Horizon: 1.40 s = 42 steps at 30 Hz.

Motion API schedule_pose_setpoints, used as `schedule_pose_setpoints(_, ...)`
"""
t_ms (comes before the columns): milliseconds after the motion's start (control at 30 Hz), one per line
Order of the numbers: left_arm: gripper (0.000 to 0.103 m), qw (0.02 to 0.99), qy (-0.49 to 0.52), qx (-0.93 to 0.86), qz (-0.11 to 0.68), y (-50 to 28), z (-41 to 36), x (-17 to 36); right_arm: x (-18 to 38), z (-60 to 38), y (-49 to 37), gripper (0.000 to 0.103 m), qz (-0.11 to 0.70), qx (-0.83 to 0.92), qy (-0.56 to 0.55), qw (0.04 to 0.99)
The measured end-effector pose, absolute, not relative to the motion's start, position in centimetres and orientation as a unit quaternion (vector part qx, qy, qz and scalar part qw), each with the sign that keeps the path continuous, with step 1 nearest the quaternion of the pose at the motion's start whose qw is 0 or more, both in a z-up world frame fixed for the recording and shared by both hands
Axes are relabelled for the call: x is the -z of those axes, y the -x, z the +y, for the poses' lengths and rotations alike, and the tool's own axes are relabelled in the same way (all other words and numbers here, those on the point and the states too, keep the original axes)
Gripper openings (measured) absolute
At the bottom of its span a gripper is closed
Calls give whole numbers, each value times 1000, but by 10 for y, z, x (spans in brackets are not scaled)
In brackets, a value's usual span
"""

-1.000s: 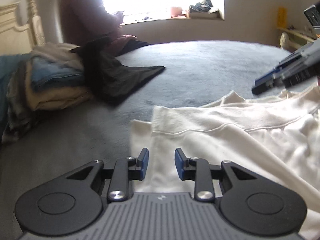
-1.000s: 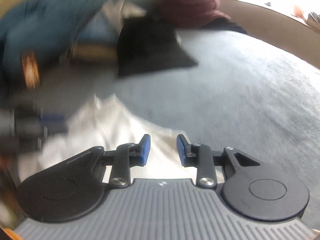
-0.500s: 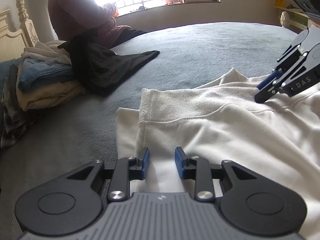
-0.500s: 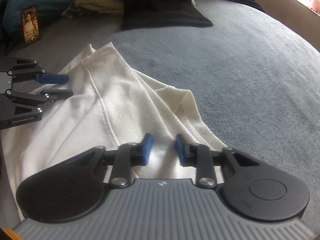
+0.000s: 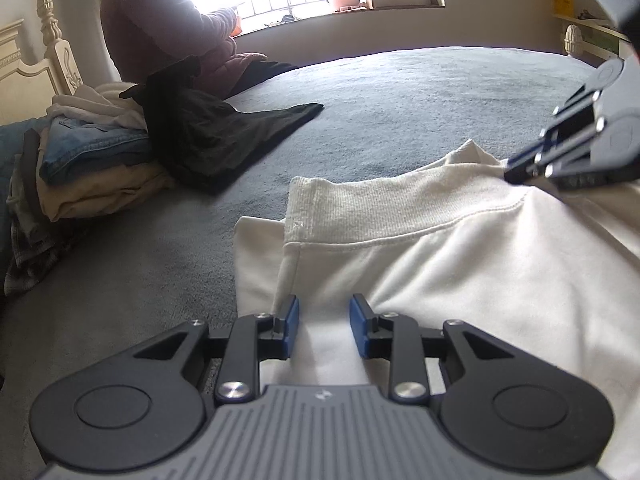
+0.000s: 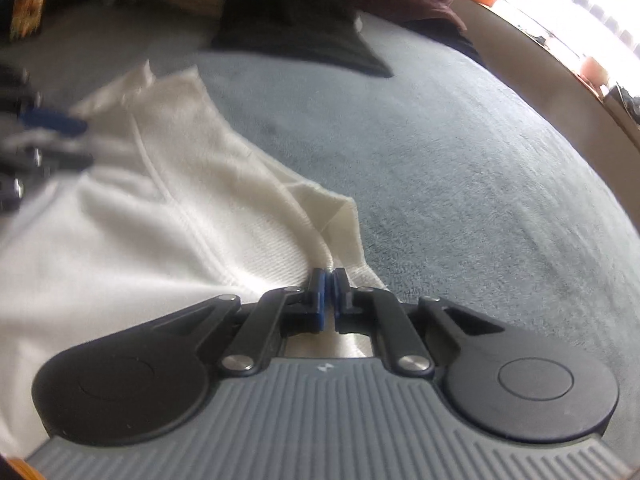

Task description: Fold clothes

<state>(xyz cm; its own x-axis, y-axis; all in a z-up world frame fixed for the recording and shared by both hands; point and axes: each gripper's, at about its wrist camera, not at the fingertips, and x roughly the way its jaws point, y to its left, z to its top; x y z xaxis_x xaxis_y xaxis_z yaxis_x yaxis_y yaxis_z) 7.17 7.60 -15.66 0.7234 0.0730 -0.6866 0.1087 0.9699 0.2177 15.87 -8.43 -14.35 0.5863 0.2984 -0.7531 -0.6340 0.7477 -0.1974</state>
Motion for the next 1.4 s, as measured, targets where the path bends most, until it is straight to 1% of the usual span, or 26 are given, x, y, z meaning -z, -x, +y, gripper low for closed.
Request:
schedule_pose_setpoints(33, 31, 920, -122, 10, 372, -72, 76, 156, 135, -95, -163, 24, 367, -262, 198, 870)
schedule_pose_setpoints(67, 31, 920, -121, 10, 372, -72, 77, 156, 125, -110, -166, 26, 360, -249, 170, 883)
schedule_pose_setpoints(100, 32, 920, -121, 9, 372, -72, 77, 156, 115, -125, -169, 26, 351, -233, 144, 895)
schedule_pose_setpoints(167, 37, 920, -120, 6, 373, -72, 77, 156, 97, -157, -173, 27, 341, -202, 113, 911)
schedule_pose_setpoints(233, 37, 920, -117, 5, 374, -73, 79, 156, 83, -184, -173, 27, 339, -183, 105, 917)
schedule_pose_setpoints(400, 37, 920, -116, 3, 375, -73, 79, 156, 82, -207, -155, 29, 373, -237, 158, 883)
schedule_pose_setpoints(567, 37, 918, -125, 1, 376, -73, 78, 156, 112, -185, -138, 30, 388, -301, 286, 823)
schedule_pose_setpoints(800, 37, 916, -132, -3, 378, -71, 75, 156, 138, -163, -147, 29, 398, -333, 340, 784)
schedule_pose_setpoints(867, 37, 917, -131, -3, 378, -71, 75, 156, 140, -160, -149, 23, 406, -333, 337, 782)
schedule_pose_setpoints(900, 37, 917, -131, -3, 378, -71, 75, 156, 139, -158, -148, 17, 410, -334, 335, 780)
schedule_pose_setpoints(933, 37, 917, -130, -3, 378, -71, 75, 156, 138, -156, -146, 7, 413, -337, 333, 778)
schedule_pose_setpoints(967, 37, 917, -130, -3, 378, -71, 75, 156, 137, -154, -142, 3, 409, -335, 341, 777)
schedule_pose_setpoints(1033, 37, 917, -129, -2, 377, -71, 75, 156, 138, -149, -133, 0, 396, -326, 363, 778)
schedule_pose_setpoints(1200, 37, 918, -125, 0, 377, -71, 76, 156, 127, -156, -134, 0, 374, -276, 337, 819)
schedule_pose_setpoints(1400, 37, 918, -127, 0, 377, -71, 76, 157, 145, -167, -149, 0, 379, -216, 316, 842)
